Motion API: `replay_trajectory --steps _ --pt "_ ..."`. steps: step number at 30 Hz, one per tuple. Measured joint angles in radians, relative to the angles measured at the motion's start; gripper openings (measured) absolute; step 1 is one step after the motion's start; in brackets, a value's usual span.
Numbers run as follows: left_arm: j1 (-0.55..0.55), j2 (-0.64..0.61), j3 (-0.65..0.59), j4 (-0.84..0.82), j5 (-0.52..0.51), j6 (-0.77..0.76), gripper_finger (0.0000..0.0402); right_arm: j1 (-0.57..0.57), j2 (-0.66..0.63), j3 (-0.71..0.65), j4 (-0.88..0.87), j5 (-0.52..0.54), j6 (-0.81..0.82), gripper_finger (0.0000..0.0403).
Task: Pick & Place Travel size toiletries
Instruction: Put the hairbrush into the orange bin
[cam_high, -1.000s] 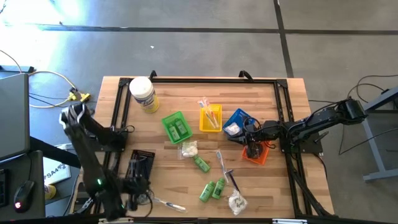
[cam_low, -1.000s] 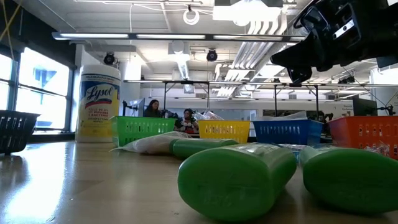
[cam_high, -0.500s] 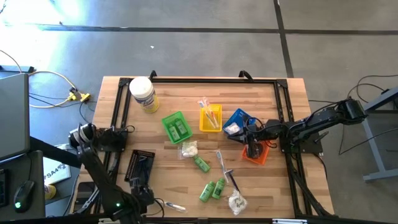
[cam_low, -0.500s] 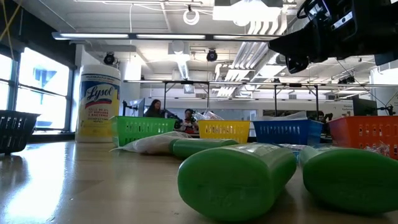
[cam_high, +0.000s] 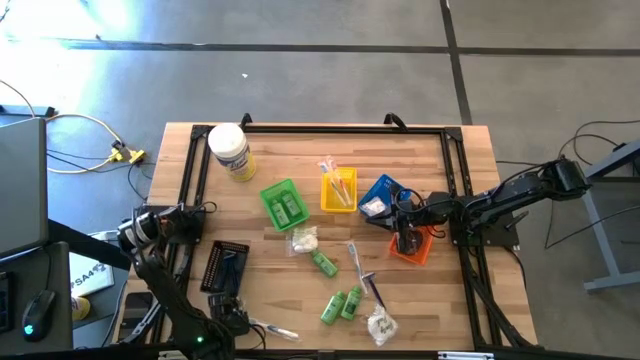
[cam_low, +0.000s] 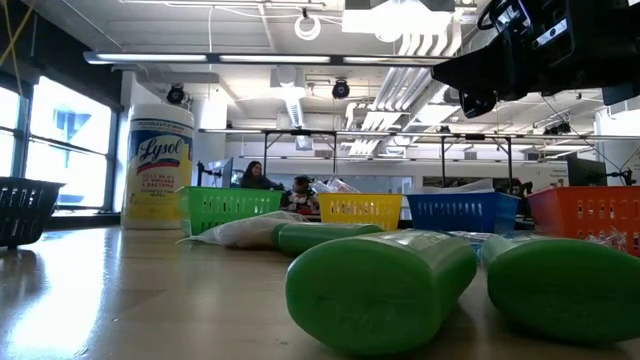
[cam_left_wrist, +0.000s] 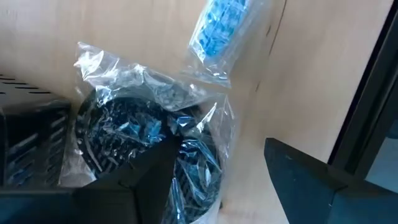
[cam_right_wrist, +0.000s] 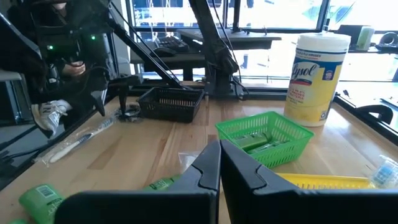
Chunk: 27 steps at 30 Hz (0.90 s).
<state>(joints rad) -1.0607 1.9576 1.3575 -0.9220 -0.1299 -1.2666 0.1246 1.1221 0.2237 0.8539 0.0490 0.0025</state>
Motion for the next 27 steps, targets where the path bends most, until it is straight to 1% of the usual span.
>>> replay_trajectory --steps 4,6,8,12,17,18,19,23,27 --pt "0.0 0.002 0.0 0.002 -0.016 -0.021 0.024 0.0 0.0 0.0 0.01 0.0 0.0 0.0002" --pt "0.0 0.003 0.0 0.003 -0.025 -0.025 0.0227 0.0 0.0 0.0 0.013 0.0 0.0 0.0002" --pt "0.0 0.003 0.0 0.004 -0.03 -0.03 0.0204 0.0 0.0 0.0 0.016 0.0 0.0 0.0002" --pt "0.0 0.003 -0.001 0.002 -0.031 -0.048 0.0137 0.0 0.0 0.0 0.018 0.0 0.0 0.0002" --pt "0.0 0.003 -0.001 0.007 -0.029 -0.048 0.003 0.0 0.0 0.0 0.018 0.0 0.001 0.0002" --pt "0.0 0.003 -0.001 0.008 -0.026 -0.048 0.0016 0.0 0.0 0.0 0.019 0.0 0.001 0.0002" --pt "0.0 0.003 0.0 0.009 -0.021 -0.048 0.001 0.0 0.0 0.0 0.019 0.0 0.001 0.0002" --pt "0.0 0.007 0.04 0.007 -0.004 -0.002 0.0014 0.0 0.0 0.0 0.027 -0.004 0.001 0.0002" --pt "0.0 0.007 0.144 -0.039 -0.013 0.097 0.0002 0.0 0.0 0.0 0.032 -0.025 0.002 0.0002"
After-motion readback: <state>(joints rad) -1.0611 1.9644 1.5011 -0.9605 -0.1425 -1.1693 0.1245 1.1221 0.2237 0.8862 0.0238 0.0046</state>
